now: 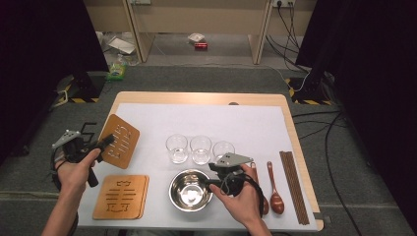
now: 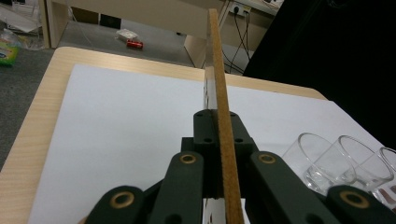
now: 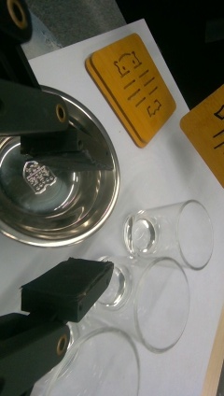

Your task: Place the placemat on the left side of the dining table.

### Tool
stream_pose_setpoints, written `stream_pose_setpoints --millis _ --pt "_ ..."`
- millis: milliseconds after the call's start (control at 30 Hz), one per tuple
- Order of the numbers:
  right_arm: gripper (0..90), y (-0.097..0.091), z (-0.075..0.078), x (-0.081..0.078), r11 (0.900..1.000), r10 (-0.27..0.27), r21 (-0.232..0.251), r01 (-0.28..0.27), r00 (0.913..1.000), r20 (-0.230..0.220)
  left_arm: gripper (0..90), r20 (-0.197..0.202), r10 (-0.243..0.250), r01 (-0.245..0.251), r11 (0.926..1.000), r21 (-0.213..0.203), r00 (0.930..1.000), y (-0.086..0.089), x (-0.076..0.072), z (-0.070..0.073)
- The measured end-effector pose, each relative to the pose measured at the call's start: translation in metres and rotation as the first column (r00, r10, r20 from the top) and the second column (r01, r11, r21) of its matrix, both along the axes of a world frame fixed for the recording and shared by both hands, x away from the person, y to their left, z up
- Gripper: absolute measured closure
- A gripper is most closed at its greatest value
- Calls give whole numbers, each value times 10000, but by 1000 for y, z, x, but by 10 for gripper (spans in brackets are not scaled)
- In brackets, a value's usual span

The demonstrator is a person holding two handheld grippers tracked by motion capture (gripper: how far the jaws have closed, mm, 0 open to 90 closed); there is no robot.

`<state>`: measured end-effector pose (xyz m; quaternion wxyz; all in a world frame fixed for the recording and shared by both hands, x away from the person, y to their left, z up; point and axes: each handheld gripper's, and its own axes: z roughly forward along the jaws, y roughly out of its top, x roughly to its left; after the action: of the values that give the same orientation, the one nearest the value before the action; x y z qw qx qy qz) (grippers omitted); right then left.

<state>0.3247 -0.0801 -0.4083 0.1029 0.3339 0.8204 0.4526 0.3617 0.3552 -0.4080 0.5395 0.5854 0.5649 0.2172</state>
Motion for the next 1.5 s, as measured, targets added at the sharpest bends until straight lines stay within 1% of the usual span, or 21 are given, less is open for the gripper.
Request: stream_pose_setpoints --millis 267,533,800,900,967,1167,1300,1500 --pt "447 -19 -2 -2 9989 -454 111 454 9990 -60 860 35 113 -114 9999 106 9999 1 12 1" --pt "448 -33 -4 -3 9967 -783 194 784 9969 -59 860 -2 156 -156 9996 223 9999 0 24 2" --pt "447 -45 -3 -2 9934 -1118 271 1118 9937 -36 860 -64 203 -201 9993 328 9998 -2 37 2" --pt "448 -49 -2 -2 9925 -1193 279 1193 9929 -11 860 -86 228 -223 9982 550 9997 -4 46 3" --pt "448 -50 -2 -2 9919 -1239 289 1239 9923 -24 860 -49 254 -252 9985 482 9997 -6 53 4" --pt "448 -54 -4 -2 9913 -1279 303 1281 9918 -66 860 -39 247 -245 9984 514 9997 -15 73 9" --pt "448 -54 -4 -2 9910 -1296 333 1298 9915 -94 860 -4 285 -285 9976 629 9996 -19 83 13" --pt "448 -55 -5 -2 9914 -1270 322 1272 9919 -95 860 24 306 -307 9972 680 9995 -24 97 18"
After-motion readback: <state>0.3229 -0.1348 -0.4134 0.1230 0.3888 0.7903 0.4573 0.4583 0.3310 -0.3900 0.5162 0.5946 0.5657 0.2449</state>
